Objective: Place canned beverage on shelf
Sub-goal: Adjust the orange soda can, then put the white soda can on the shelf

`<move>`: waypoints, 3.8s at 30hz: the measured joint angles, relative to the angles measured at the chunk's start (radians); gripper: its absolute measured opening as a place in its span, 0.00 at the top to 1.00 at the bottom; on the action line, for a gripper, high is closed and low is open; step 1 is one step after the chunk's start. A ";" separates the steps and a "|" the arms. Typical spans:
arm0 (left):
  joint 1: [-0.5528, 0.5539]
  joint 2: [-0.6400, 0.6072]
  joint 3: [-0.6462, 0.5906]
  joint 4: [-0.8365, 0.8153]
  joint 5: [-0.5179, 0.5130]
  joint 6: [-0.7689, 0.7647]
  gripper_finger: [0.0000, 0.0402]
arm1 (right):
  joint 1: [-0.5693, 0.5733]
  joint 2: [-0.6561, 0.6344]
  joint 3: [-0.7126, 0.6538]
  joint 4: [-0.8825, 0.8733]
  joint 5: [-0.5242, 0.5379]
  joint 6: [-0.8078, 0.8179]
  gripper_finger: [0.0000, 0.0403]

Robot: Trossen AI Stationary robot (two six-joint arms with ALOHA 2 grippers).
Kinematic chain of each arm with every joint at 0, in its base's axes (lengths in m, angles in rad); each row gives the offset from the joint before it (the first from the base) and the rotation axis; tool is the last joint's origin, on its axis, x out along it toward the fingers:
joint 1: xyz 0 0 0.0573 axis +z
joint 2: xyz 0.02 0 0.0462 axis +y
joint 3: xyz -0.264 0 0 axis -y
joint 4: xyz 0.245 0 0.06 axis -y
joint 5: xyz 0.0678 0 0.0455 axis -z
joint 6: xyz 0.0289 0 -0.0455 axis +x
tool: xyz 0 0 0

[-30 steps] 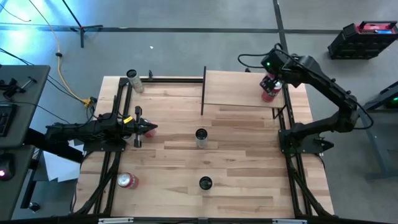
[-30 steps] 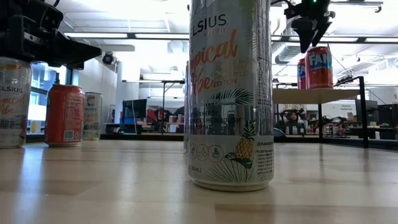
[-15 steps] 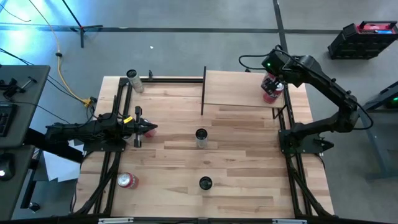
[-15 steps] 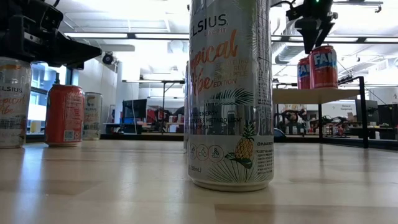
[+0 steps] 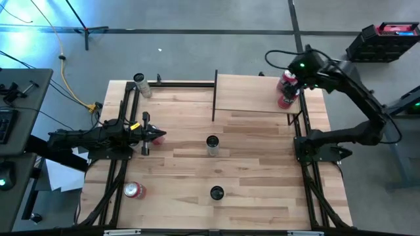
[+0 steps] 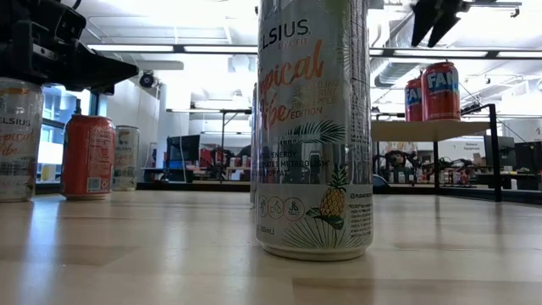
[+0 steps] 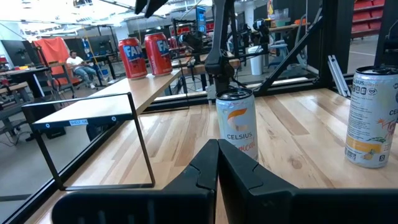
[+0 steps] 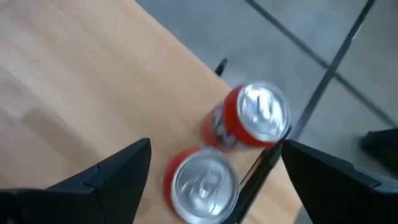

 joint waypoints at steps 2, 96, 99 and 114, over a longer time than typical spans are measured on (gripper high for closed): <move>0.000 0.000 0.000 0.000 0.000 0.000 0.99 | -0.008 -0.023 0.000 -0.033 -0.020 0.038 0.14; 0.000 0.000 0.000 0.000 0.000 0.000 0.99 | -0.001 -0.220 -0.147 0.155 -0.235 0.118 0.04; 0.000 0.000 0.000 0.000 0.000 0.000 0.99 | 0.042 -0.250 -0.044 0.181 -0.269 0.084 0.04; 0.000 0.000 0.000 0.000 0.000 0.000 0.99 | 0.318 -0.425 -0.328 0.595 -0.687 0.172 0.04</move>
